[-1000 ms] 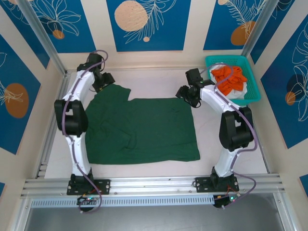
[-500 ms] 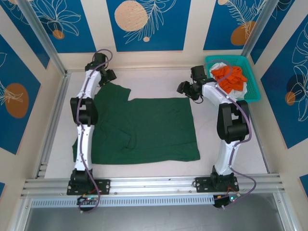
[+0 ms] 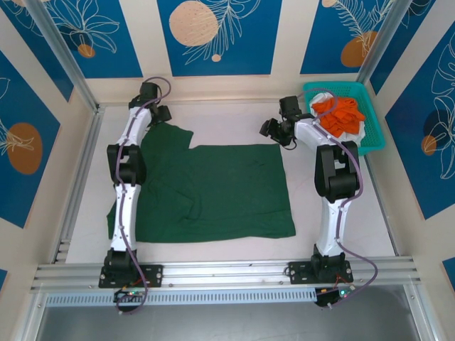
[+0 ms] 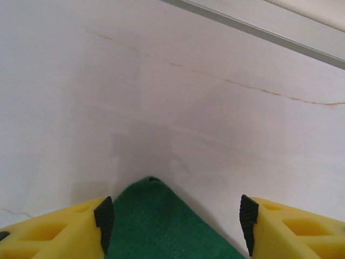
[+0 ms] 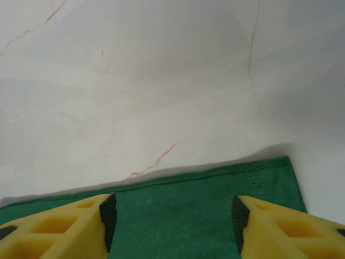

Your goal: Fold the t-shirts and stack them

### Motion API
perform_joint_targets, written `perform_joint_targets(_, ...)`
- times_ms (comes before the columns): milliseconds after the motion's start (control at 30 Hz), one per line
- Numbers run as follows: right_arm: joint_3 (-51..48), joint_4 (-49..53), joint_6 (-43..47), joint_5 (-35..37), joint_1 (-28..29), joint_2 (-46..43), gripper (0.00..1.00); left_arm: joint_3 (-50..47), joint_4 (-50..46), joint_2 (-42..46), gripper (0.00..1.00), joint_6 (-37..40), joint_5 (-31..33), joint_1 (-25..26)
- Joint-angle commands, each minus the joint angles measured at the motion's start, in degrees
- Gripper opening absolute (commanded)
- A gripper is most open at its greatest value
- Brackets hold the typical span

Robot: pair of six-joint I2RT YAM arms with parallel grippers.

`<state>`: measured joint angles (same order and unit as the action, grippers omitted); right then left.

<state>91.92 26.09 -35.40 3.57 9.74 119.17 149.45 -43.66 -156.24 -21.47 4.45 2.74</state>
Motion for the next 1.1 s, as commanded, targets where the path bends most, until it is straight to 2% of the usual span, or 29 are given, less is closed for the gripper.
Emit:
perform_joint_targets(0,1.46,-0.96,-1.64,-1.44,-0.17,0.85,0.60,2.45,2.57,-1.47,0.65,3.10,0.19,-1.64)
perform_joint_targets(467,2.50,-0.95,-3.09,-1.03,-0.71,1.76,0.60,5.89,1.40,-5.45,0.55,2.37,-3.28,-1.98)
perform_joint_targets(700,3.66,0.06,-3.67,-0.04,-0.83,2.42,0.60,5.94,0.97,-5.56,0.48,2.95,-4.68,-1.95)
perform_joint_targets(1000,4.19,1.44,-4.42,1.57,-1.32,2.38,0.59,4.95,-2.65,-4.60,0.45,3.97,-5.40,-1.34)
perform_joint_targets(1067,4.39,1.58,-4.51,1.76,-1.41,2.38,0.60,4.95,-3.21,-4.21,0.43,3.91,-4.15,-1.08)
